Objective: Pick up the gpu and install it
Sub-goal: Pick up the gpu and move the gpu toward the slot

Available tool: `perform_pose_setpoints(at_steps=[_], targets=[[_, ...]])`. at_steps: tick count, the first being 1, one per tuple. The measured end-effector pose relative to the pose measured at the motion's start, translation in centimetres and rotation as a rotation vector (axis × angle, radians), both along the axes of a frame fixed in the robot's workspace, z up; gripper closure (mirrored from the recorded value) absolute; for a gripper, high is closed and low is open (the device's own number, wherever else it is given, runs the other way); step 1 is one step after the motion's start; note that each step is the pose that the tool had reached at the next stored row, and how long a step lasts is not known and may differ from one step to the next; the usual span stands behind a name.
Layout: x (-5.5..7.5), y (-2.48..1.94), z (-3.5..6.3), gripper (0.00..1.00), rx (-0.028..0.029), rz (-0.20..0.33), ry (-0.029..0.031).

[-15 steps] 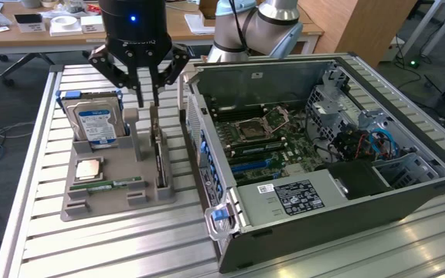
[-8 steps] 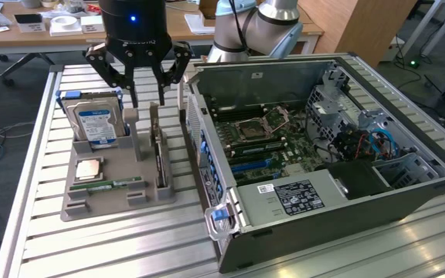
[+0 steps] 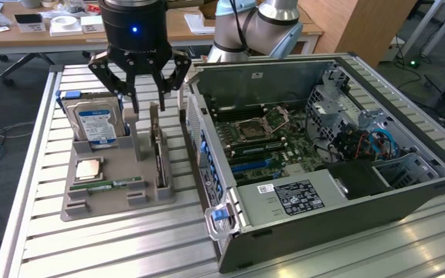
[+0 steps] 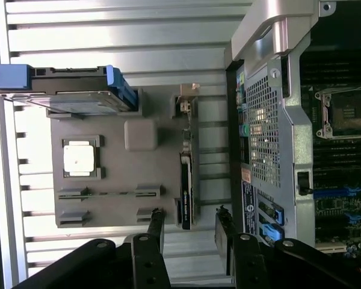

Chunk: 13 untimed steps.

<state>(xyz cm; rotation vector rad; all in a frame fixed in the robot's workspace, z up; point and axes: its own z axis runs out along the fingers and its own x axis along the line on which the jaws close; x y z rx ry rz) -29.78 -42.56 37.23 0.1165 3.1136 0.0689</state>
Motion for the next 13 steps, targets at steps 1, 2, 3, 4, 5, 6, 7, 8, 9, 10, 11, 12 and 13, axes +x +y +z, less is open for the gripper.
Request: perform_pose_setpoints(at_steps=[1,2,3,4,5,6,7,8,9,10,11,12,13], targets=[[0.00,0.00,-0.18,0.53,0.0001,0.000,0.0000],[0.00,0.00,-0.36,0.53,0.0000,0.000,0.0001],[0.00,0.00,-0.52,0.53,0.0000,0.000,0.0000],[0.00,0.00,-0.56,0.53,-0.0001,0.000,0.0001],[0.00,0.00,-0.56,0.53,-0.0001,0.000,0.0001],[0.00,0.00,-0.56,0.53,-0.0001,0.000,0.0002],[0.00,0.00,-0.57,0.53,0.0000,0.000,0.0000],[0.00,0.00,-0.58,0.53,0.0000,0.000,0.0001],[0.00,0.00,-0.60,0.53,0.0000,0.000,0.0000],[0.00,0.00,-0.62,0.53,0.0000,0.000,0.0000],[0.00,0.00,-0.63,0.53,0.0000,0.000,0.0001],[0.00,0.00,-0.65,0.53,0.0000,0.000,0.0000],[0.00,0.00,-0.67,0.53,-0.0001,0.000,0.0001]])
